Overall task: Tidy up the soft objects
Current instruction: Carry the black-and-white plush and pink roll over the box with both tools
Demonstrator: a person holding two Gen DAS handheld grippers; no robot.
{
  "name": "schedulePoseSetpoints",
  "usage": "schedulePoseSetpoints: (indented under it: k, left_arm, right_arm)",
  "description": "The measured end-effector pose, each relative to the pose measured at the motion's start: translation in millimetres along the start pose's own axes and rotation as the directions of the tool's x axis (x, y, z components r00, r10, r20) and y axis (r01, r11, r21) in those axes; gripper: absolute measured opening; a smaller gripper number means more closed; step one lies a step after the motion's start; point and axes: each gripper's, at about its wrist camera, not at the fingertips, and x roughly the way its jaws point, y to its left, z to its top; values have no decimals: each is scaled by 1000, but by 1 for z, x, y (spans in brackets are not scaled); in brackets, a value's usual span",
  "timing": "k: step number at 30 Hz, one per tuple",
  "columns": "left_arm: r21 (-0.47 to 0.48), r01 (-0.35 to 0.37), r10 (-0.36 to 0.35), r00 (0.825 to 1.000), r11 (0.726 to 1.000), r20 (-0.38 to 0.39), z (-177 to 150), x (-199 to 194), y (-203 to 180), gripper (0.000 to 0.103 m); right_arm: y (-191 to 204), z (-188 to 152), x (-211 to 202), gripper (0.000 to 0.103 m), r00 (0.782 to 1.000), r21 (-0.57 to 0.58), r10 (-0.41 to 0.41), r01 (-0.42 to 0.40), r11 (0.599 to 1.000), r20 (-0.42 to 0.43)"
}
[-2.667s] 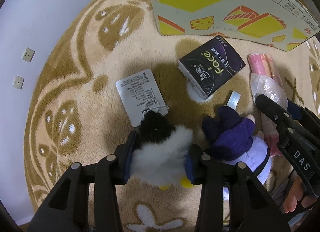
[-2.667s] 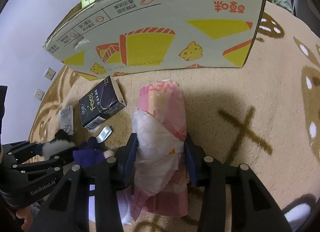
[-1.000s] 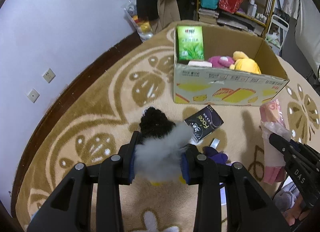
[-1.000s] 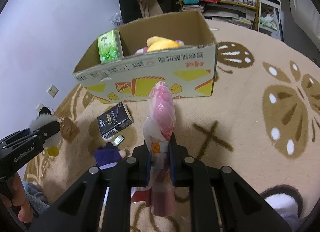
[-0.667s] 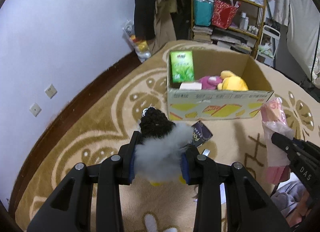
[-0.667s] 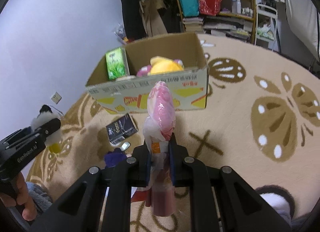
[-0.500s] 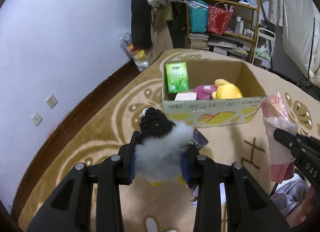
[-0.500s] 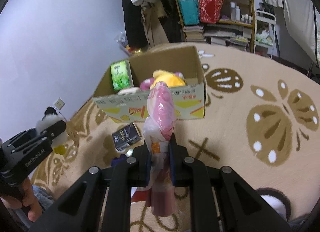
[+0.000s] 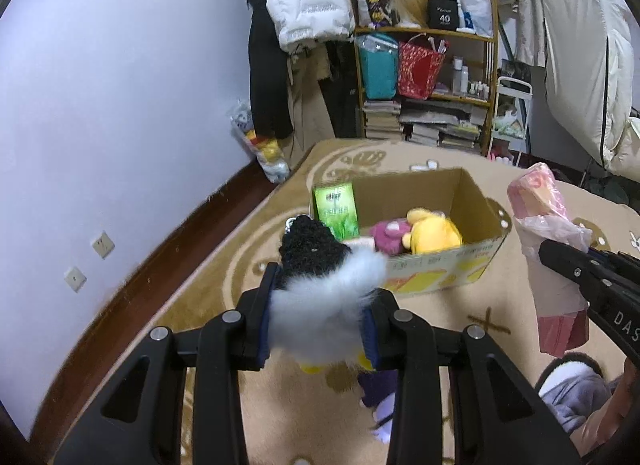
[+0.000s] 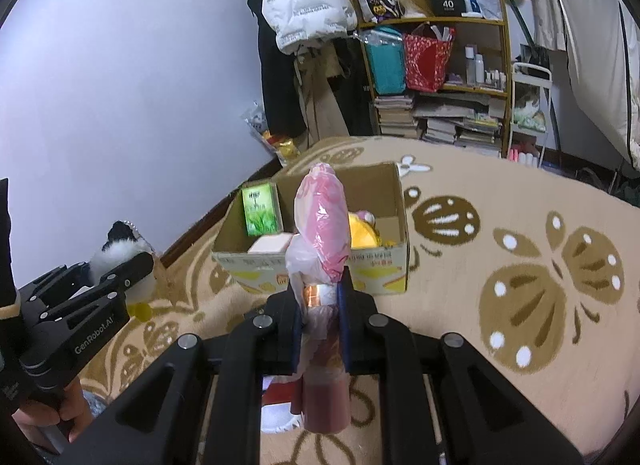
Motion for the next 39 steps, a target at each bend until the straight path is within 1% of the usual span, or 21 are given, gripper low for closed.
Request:
schedulePoseSetpoints:
  k: [4,10,14,18,22,24,27,33,39]
  left_arm:
    - [36,-12,11,999,999,44,21,-5,-6,34]
    - [58,-5,-1,995,998,97,50,-2,-11,34]
    - [43,-4,-1,993,999,117,67,9,-9,34]
    - [42,-10,5,992,999,126,79,28,-8,34]
    - [56,-19,12,992,998,124,82,47,-9,34]
    - [50,-20,14,993,999,120,82,56,-9,34]
    - [26,-2,0,994,1000,106,81,71,-8,34]
    - [27,5,-8,996,1000,86,75,98,-13,34]
    - [26,10,-12,996,1000,87,73,113,-17,34]
  right_arm:
    - [-1,14,4,16,1000,-5,4,-3,1000,23]
    - [-2,38,18,16,999,-35,-2,3,999,34]
    - [-5,56,27,16,999,-46,-1,3,999,40]
    - [-5,71,39,16,999,-93,-8,13,996,47]
    - [-5,84,51,16,999,-144,-17,24,989,50]
    - [-6,88,56,16,998,-166,-25,34,986,53]
    - [-7,94,65,16,998,-189,-31,42,981,57]
    - [-13,92,80,16,999,-204,-18,27,979,49]
    - [-20,86,96,16,999,-196,-7,15,980,42]
